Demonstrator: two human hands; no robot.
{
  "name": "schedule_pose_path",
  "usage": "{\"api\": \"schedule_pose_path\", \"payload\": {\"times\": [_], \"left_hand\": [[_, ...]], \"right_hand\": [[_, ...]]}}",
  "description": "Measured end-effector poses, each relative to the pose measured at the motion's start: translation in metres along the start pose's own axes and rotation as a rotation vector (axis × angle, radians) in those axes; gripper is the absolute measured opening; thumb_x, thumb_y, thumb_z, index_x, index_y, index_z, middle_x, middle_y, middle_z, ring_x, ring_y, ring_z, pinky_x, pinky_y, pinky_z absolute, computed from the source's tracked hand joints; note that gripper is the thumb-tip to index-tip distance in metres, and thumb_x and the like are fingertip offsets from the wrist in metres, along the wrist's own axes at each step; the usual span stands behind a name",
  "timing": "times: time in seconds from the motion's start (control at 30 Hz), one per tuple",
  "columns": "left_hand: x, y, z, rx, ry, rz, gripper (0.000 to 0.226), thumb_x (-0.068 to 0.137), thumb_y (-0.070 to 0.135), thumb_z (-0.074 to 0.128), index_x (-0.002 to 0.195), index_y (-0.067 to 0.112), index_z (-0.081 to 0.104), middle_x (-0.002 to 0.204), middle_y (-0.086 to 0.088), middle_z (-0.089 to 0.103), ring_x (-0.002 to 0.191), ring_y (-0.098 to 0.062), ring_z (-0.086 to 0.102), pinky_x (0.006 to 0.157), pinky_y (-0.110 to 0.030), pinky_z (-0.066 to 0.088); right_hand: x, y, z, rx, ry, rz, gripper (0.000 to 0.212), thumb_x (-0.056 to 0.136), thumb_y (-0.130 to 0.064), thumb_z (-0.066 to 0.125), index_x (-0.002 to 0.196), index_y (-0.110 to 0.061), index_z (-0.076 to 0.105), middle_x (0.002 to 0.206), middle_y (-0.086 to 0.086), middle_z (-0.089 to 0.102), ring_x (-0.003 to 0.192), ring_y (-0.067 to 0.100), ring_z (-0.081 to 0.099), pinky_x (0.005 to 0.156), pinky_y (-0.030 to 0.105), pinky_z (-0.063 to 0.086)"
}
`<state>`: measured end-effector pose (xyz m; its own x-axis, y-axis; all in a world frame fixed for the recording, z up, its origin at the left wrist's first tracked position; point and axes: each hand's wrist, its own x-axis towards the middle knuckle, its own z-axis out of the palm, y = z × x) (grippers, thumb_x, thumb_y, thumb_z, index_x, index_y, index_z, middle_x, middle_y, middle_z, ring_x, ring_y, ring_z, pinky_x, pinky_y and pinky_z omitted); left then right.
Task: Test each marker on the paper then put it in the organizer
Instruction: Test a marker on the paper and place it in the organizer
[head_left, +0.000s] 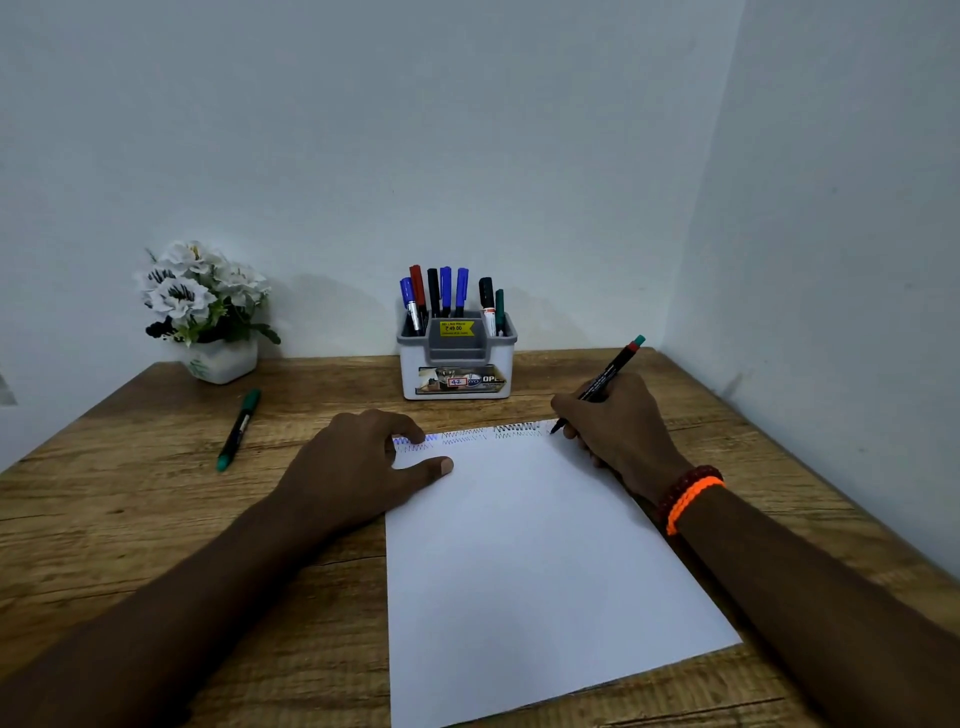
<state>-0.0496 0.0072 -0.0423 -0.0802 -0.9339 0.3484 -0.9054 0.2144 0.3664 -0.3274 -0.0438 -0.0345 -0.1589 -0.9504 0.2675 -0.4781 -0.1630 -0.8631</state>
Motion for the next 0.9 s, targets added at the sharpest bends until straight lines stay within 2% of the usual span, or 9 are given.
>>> {"api": "schedule_pose_path", "payload": {"times": [0.27, 0.47, 0.7, 0.9], "left_hand": [[-0.0015, 0.0003, -0.0004, -0.011, 0.009, -0.001, 0.055, 0.076, 0.077, 0.063, 0.113, 0.037, 0.072, 0.069, 0.018, 0.045, 0.074, -0.007, 0.050, 0.058, -0.026, 0.033], [-0.0010, 0.0012, -0.0009, 0.007, -0.006, -0.004, 0.058, 0.076, 0.078, 0.061, 0.115, 0.037, 0.071, 0.074, 0.016, 0.047, 0.076, -0.007, 0.050, 0.060, -0.026, 0.035], [-0.0025, 0.0021, -0.0023, -0.003, 0.008, 0.003, 0.055, 0.076, 0.078, 0.061, 0.111, 0.038, 0.072, 0.069, 0.018, 0.046, 0.065, -0.001, 0.048, 0.054, -0.024, 0.030], [-0.0019, 0.0018, -0.0027, 0.006, 0.004, 0.003, 0.058, 0.074, 0.080, 0.060, 0.111, 0.038, 0.072, 0.071, 0.017, 0.049, 0.069, -0.003, 0.052, 0.056, -0.025, 0.033]], "right_hand": [[0.0024, 0.0019, 0.0018, 0.013, 0.012, 0.017, 0.025, 0.088, -0.022, 0.076, 0.077, 0.000, 0.074, 0.065, 0.010, 0.075, 0.043, 0.017, 0.059, 0.039, 0.027, 0.047], [0.0042, 0.0053, 0.0024, 0.003, 0.023, 0.006, 0.027, 0.087, -0.025, 0.077, 0.078, 0.000, 0.073, 0.065, 0.008, 0.074, 0.038, 0.012, 0.057, 0.040, 0.026, 0.045], [0.0044, 0.0051, 0.0018, 0.022, 0.047, 0.019, 0.024, 0.086, -0.022, 0.075, 0.075, 0.000, 0.073, 0.064, 0.008, 0.075, 0.040, 0.017, 0.058, 0.041, 0.028, 0.048], [0.0052, 0.0063, 0.0024, 0.003, 0.064, 0.018, 0.027, 0.085, -0.025, 0.077, 0.077, -0.001, 0.072, 0.063, 0.006, 0.073, 0.037, 0.010, 0.057, 0.042, 0.027, 0.047]]}}
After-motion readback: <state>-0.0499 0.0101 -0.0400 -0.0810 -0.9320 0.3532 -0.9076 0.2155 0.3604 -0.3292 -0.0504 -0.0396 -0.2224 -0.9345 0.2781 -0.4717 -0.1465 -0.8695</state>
